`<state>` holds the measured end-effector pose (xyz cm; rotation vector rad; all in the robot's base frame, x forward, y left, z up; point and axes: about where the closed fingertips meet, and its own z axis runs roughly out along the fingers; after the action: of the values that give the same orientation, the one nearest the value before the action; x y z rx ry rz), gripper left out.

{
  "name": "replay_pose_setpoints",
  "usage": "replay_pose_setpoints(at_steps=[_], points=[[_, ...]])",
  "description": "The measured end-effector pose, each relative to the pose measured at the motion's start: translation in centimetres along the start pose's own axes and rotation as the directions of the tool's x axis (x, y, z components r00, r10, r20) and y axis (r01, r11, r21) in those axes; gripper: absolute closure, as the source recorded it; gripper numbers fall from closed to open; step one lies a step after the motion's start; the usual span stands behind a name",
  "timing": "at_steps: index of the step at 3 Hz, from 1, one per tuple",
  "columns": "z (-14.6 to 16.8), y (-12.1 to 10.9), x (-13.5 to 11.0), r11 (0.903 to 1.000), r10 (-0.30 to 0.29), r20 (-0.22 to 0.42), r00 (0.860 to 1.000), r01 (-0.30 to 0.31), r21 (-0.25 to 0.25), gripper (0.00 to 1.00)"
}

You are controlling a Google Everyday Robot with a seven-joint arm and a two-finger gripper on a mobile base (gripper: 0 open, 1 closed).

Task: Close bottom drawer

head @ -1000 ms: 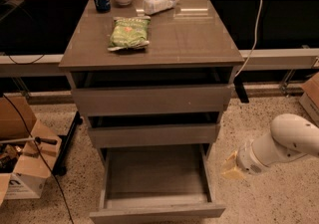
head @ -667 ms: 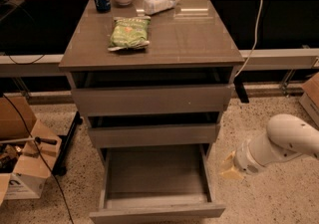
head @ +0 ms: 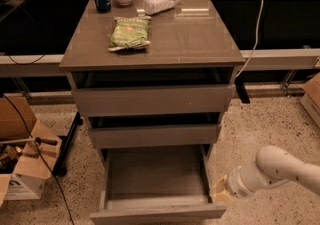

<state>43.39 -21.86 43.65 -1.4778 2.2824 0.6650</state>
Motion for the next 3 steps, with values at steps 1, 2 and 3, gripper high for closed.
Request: replay_pose_setpoints(at_steps=[1,2,3], points=[[4.5,-0.1,3.3,0.9968,0.055,0.038,0.998,-0.053,-0.061,1.00],[5.8,0.3,3.9,0.9948,0.068,0.041,0.997,-0.065,-0.079,1.00],[6.7,0.0,4.4,0.9945,0.083,0.030,0.996,-0.080,-0.067,1.00]])
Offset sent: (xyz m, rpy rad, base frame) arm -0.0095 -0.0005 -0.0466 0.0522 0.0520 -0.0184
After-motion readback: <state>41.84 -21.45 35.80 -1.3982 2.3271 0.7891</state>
